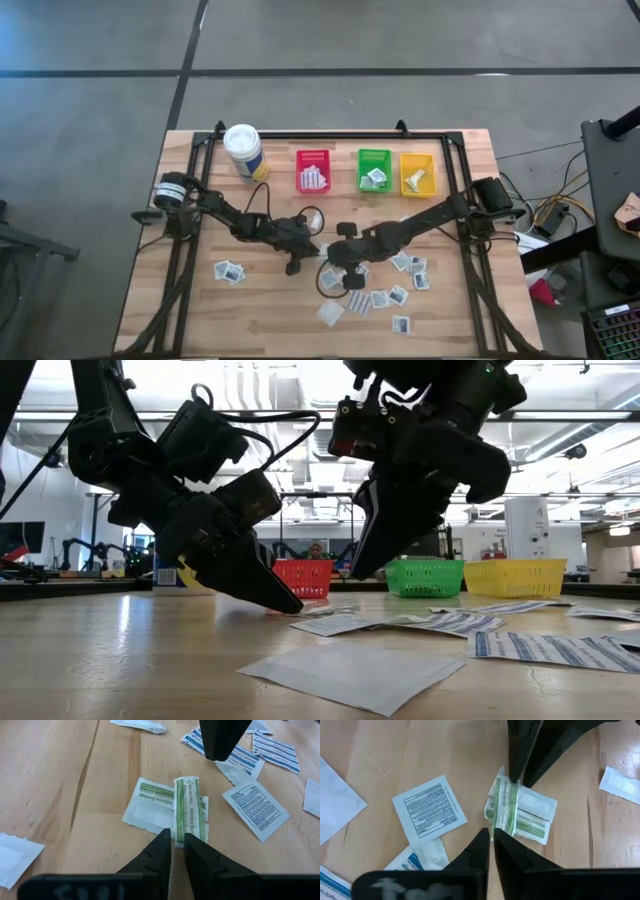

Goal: Pick & Place First Aid Supplies
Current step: Put the green bandage in the yellow bin

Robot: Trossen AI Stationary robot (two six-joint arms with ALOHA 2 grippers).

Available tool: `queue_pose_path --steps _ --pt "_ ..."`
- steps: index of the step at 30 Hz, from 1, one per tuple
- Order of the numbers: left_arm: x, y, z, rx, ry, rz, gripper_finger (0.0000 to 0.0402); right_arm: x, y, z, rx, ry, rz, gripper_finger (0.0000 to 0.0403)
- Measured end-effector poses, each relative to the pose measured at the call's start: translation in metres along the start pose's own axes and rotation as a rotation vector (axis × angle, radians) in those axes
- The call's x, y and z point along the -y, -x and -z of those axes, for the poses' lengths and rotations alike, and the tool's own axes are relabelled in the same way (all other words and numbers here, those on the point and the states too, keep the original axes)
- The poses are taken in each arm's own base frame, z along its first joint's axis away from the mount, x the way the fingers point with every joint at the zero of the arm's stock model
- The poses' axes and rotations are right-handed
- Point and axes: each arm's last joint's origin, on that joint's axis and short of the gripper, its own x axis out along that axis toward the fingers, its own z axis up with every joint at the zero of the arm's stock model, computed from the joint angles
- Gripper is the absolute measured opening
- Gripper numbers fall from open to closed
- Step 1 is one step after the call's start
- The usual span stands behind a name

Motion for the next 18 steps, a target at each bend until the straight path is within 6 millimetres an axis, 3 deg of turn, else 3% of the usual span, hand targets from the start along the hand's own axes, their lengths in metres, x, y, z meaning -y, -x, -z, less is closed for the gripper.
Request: queue_pose_path --steps 5,9,13,18 --pt "0.0 0.0 0.0 -0.001 0.006 0.0 0.0064 0.0 0.0 0.0 -0.002 0.042 -0.001 0.0066" --pt "0.0 0.0 0.0 -0.002 0.018 0.0 0.0064 -0.005 -0.008 0.006 -0.026 0.213 0.0 0.0093" --pt "0.0 0.0 0.0 0.0 0.021 0.0 0.0064 -0.012 -0.021 0.013 -0.06 0.357 0.001 0.0104" --pt "0.0 0.0 0.0 -0.001 0.021 0.0 0.0064 -0.014 -0.024 0.015 -0.064 0.365 0.086 0.0107"
